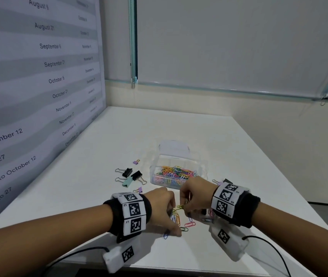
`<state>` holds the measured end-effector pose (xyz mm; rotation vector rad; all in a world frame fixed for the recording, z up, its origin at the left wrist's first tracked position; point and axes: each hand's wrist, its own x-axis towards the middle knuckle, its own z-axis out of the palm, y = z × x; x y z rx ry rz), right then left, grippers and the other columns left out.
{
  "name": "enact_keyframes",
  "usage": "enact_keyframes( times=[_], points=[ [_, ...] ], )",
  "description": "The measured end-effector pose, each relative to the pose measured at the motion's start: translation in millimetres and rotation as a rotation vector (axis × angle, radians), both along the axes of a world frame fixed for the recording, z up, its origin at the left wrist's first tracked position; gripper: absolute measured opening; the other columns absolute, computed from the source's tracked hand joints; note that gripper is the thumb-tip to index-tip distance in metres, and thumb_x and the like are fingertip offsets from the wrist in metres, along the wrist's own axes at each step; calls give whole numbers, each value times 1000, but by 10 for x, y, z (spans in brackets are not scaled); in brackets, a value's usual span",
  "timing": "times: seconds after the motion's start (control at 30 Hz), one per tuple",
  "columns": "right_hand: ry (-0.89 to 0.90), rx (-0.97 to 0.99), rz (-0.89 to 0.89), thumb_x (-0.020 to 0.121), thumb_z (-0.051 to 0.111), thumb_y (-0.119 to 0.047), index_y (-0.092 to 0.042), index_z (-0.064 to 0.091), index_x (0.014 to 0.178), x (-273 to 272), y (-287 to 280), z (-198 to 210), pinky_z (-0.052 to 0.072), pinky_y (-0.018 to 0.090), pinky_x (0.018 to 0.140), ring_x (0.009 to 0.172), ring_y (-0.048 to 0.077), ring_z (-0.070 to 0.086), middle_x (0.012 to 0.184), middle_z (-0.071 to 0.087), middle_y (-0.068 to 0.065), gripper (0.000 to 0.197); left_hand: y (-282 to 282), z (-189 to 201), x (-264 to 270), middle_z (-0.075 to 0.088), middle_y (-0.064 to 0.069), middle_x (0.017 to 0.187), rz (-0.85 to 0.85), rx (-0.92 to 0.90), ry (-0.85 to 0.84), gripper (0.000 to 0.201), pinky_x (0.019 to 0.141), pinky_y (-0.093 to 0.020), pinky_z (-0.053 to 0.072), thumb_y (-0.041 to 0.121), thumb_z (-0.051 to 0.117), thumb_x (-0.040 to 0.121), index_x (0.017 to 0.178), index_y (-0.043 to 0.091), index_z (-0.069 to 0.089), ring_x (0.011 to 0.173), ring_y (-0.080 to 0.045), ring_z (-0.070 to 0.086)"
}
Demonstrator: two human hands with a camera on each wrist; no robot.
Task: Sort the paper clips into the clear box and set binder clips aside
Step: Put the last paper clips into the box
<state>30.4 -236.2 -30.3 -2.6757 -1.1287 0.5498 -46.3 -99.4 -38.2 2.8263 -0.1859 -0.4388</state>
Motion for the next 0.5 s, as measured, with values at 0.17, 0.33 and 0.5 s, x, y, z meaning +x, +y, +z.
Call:
enact_keyframes(
  times=[0.17,0.33,0.5],
  points=[
    [8,158,-105,75,71,-6,-16,67,71,167,-41,243,55,20,60,53,6,62,66,65,-4,11,11,-46,-10,55,-1,113,-41,-2,-3,56,84,-30,47,45,76,68,111,17,54,101,-18,54],
    [-168,294,-194,76,72,-13,-13,70,81,377,-38,384,45,15,61,61,4,57,74,64,-5,5,57,-43,91,66,-5,108,-46,-103,20,32,72,-22,40,28,73,76,103,13,63,86,-13,53],
    [-247,191,-96,77,70,-19,-14,67,96,295,-28,307,37,19,67,71,8,48,89,55,-4,20,80,-63,108,69,-6,106,-50,-142,22,23,71,-18,39,21,69,81,101,10,67,82,-8,52]
  ],
)
